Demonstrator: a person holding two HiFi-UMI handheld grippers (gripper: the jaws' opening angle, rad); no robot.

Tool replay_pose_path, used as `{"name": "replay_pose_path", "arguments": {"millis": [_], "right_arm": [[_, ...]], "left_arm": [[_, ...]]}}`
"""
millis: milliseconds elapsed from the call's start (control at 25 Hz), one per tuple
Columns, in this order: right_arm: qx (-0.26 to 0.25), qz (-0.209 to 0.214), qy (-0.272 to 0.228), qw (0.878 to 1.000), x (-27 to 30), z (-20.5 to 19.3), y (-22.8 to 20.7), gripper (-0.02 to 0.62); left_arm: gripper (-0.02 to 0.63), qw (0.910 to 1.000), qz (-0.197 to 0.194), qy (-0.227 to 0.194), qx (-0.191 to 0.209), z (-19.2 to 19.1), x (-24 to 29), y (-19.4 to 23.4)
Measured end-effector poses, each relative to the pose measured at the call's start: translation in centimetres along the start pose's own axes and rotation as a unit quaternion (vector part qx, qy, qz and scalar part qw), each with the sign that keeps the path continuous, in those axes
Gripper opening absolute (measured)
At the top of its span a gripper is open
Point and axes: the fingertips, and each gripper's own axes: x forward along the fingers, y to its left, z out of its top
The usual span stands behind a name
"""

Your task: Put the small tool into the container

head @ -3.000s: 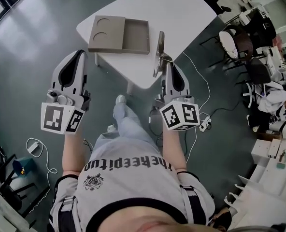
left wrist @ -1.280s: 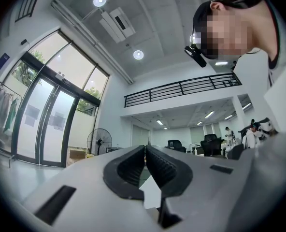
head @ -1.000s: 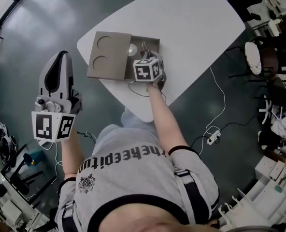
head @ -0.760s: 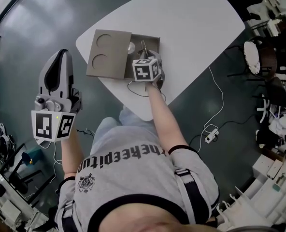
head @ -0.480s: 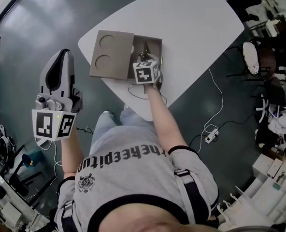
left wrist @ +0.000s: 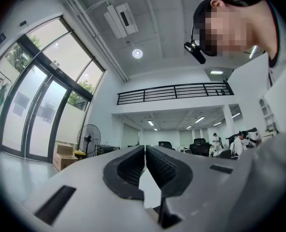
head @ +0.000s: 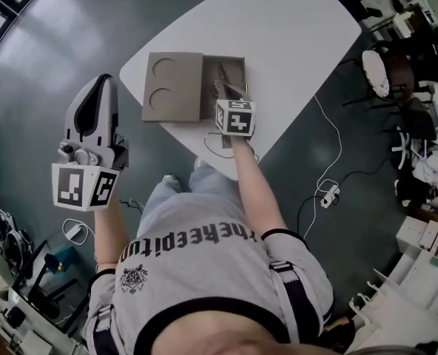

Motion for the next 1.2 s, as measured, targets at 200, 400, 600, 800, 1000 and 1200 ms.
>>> {"name": "replay_pose_path", "arguments": {"millis": [200,400,600,800,1000,1200], "right_arm": [[0.029,-0.006,-0.052,0.998,-3.9,1.3,-0.4,0.003],[0.023,-0.017,-0.104,0.994,-8.1,2.8,-0.4,0.003],[0.023,-0.031,-0.149,0.988,-12.5,4.2,-0.4,0.003],[0.019,-0.049,-0.189,0.981,-16.6,5.5,0.2,0.003],[0.018,-0.064,-0.226,0.972,-20.8,6.8,0.8,0.003],[0.012,-0.078,-0.259,0.963,-24.1,7.5,1.8,0.003]], "left_arm": [[0.012,0.9994,-0.032,-0.006,-0.014,0.0,0.5,-1.0],[0.012,0.9980,-0.058,-0.007,-0.024,-0.3,0.5,-2.2],[0.012,0.9961,-0.081,-0.010,-0.035,0.1,0.4,-3.6],[0.012,0.9941,-0.100,-0.013,-0.039,0.6,-0.1,-4.5],[0.012,0.9918,-0.120,-0.015,-0.040,1.3,-0.8,-5.4],[0.012,0.9895,-0.137,-0.019,-0.042,1.4,-1.8,-5.8]]}}
